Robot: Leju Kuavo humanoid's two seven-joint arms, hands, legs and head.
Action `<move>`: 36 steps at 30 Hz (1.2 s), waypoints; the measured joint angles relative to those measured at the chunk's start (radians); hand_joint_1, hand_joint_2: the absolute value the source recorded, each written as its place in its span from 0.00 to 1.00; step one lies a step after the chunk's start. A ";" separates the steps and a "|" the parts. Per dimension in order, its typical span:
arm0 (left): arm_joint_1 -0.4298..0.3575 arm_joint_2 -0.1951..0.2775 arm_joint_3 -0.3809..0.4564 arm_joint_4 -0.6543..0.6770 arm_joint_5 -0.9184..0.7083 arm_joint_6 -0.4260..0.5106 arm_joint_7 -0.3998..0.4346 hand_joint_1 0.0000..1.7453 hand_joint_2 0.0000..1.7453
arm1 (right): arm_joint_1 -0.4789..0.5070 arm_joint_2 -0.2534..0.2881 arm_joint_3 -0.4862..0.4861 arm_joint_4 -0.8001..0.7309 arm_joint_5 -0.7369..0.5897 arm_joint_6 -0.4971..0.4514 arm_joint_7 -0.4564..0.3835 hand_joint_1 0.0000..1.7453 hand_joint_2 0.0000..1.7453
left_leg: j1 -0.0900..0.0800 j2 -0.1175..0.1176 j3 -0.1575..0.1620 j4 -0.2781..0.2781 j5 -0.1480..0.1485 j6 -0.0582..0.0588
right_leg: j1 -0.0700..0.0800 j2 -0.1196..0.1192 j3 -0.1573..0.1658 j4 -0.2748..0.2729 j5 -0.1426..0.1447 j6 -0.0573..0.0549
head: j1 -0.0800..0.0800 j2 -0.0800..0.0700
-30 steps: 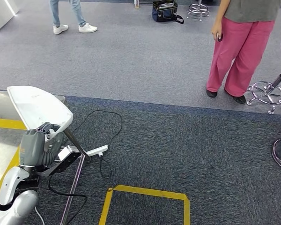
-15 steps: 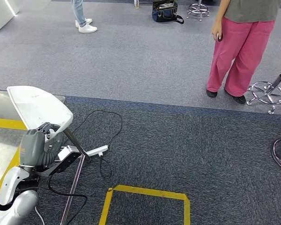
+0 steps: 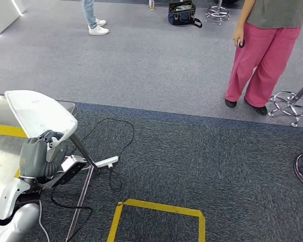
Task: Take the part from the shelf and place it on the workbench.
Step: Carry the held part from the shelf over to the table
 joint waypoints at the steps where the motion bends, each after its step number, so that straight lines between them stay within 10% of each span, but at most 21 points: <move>1: 0.003 -0.001 0.000 0.000 0.000 0.000 0.000 1.00 1.00 | -0.001 -0.001 0.000 0.001 0.000 0.000 0.000 0.00 0.00 | 0.002 -0.006 0.000 0.001 -0.002 -0.003 | -0.003 0.000 -0.020 0.041 -0.009 0.005 | 0.000 0.000; 6: 0.005 -0.001 0.000 0.000 0.000 0.000 0.000 1.00 1.00 | -0.001 -0.002 0.003 0.005 -0.001 0.000 0.000 0.00 0.00 | 0.021 -0.056 -0.010 0.044 -0.029 -0.046 | -0.029 0.052 0.091 -0.165 0.092 0.033 | 0.005 0.000; 10: 0.005 0.002 0.001 -0.003 0.002 -0.003 -0.001 1.00 1.00 | -0.004 -0.001 0.010 0.005 -0.005 0.001 -0.004 0.00 0.00 | 0.025 -0.084 -0.033 0.067 -0.036 -0.066 | -0.028 0.049 0.107 -0.178 0.075 -0.005 | 0.003 0.000; 14: 0.000 0.002 0.001 -0.004 0.003 -0.004 -0.001 1.00 1.00 | -0.002 -0.001 0.014 0.005 -0.016 0.000 -0.006 0.00 0.00 | 0.022 0.002 -0.115 0.227 -0.109 -0.075 | -0.021 0.000 0.115 -0.178 0.067 -0.028 | -0.008 0.000; 17: 0.002 0.002 0.000 -0.004 0.003 -0.004 -0.001 1.00 1.00 | -0.002 -0.002 0.019 0.007 -0.027 0.000 -0.008 0.00 0.00 | 0.020 0.012 -0.195 0.362 -0.136 -0.068 | -0.011 -0.040 0.119 -0.178 0.060 -0.036 | -0.008 0.000; 21: 0.001 0.002 0.001 -0.006 0.003 -0.004 -0.001 1.00 1.00 | -0.002 -0.002 0.023 0.008 -0.033 0.000 -0.009 0.00 0.00 | -0.007 0.070 -0.107 0.161 -0.016 -0.027 | 0.001 -0.086 0.136 -0.179 0.048 -0.037 | -0.008 0.000; 23: -0.002 0.003 0.001 -0.008 0.003 -0.004 -0.001 1.00 1.00 | -0.001 -0.002 0.025 0.008 -0.034 0.000 -0.009 0.00 0.00 | -0.021 0.101 -0.084 0.103 -0.011 -0.014 | 0.006 -0.110 0.139 -0.181 0.044 -0.032 | -0.008 0.000; 25: 0.000 0.004 0.001 -0.008 0.003 -0.004 -0.001 1.00 1.00 | 0.000 -0.002 0.025 0.008 -0.034 0.000 -0.009 0.00 0.00 | -0.020 0.081 -0.084 0.090 -0.010 -0.012 | 0.008 -0.132 0.142 -0.185 0.041 -0.022 | -0.009 0.000; 28: 0.004 0.005 0.002 -0.009 0.003 -0.003 -0.001 1.00 1.00 | -0.002 -0.003 0.025 0.010 -0.033 0.000 -0.012 0.00 0.00 | -0.009 0.043 -0.078 0.073 0.001 -0.007 | 0.004 -0.064 0.111 -0.120 -0.002 -0.007 | -0.004 0.000; 31: 0.007 0.003 0.000 -0.010 0.003 -0.004 -0.001 1.00 1.00 | -0.007 -0.003 0.026 0.010 -0.032 0.000 -0.018 0.00 0.00 | -0.011 0.007 -0.079 0.073 0.001 -0.002 | 0.004 -0.012 0.015 0.063 -0.072 -0.002 | -0.003 0.000; 33: 0.010 0.002 0.000 -0.010 0.003 -0.004 -0.001 1.00 1.00 | -0.010 -0.003 0.026 0.010 -0.032 0.000 -0.018 0.00 0.00 | -0.013 -0.023 -0.076 0.074 0.000 -0.002 | 0.004 -0.008 -0.003 0.074 -0.044 -0.003 | -0.003 0.000; 36: 0.010 0.002 0.001 -0.010 0.006 -0.004 -0.001 1.00 1.00 | -0.012 -0.003 0.027 0.010 -0.033 0.000 -0.018 0.00 0.00 | -0.013 -0.066 -0.073 0.077 -0.003 -0.008 | -0.002 0.048 0.073 -0.111 0.061 -0.010 | -0.003 0.000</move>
